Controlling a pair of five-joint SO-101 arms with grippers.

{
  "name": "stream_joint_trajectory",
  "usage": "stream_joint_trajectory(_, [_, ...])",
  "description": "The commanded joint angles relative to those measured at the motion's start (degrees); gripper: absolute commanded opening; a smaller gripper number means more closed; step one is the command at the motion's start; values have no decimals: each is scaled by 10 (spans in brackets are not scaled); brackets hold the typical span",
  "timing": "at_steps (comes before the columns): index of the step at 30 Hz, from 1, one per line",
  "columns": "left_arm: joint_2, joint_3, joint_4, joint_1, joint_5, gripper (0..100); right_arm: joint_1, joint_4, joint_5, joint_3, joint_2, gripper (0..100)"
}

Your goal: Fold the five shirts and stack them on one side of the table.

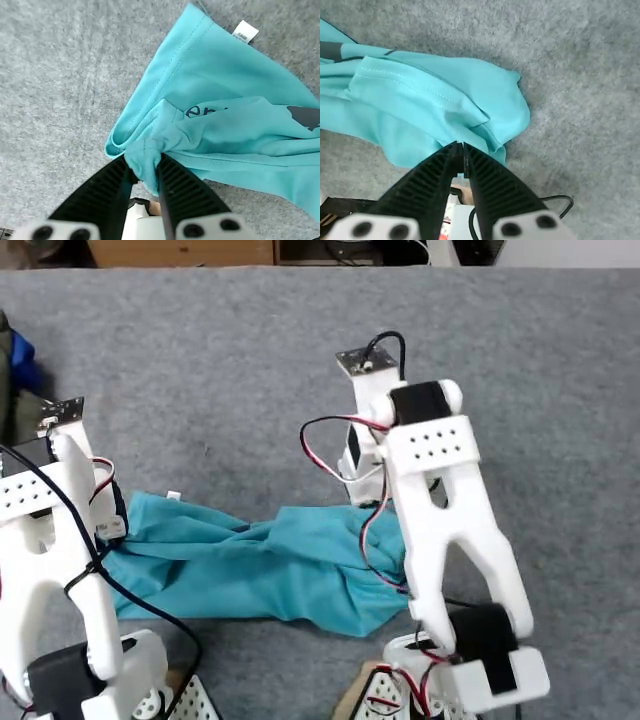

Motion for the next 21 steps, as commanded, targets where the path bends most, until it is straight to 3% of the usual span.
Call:
stream_joint_trajectory(1, [-15, 1, -3, -4, 0, 19, 7, 10, -30, -27, 39, 9])
stream_joint_trajectory(4, [-15, 1, -3, -4, -2, 19, 8, 10, -77, -28, 83, 9])
stream_joint_trajectory(9, [-15, 1, -4, -4, -4, 19, 8, 11, -84, -24, 125, 12])
stream_joint_trajectory(15, [-12, 1, -4, -3, -4, 19, 7, 11, -107, 7, 130, 144])
stream_joint_trajectory(21, [-11, 1, -4, -2, -4, 19, 10, -14, -111, 51, 131, 156])
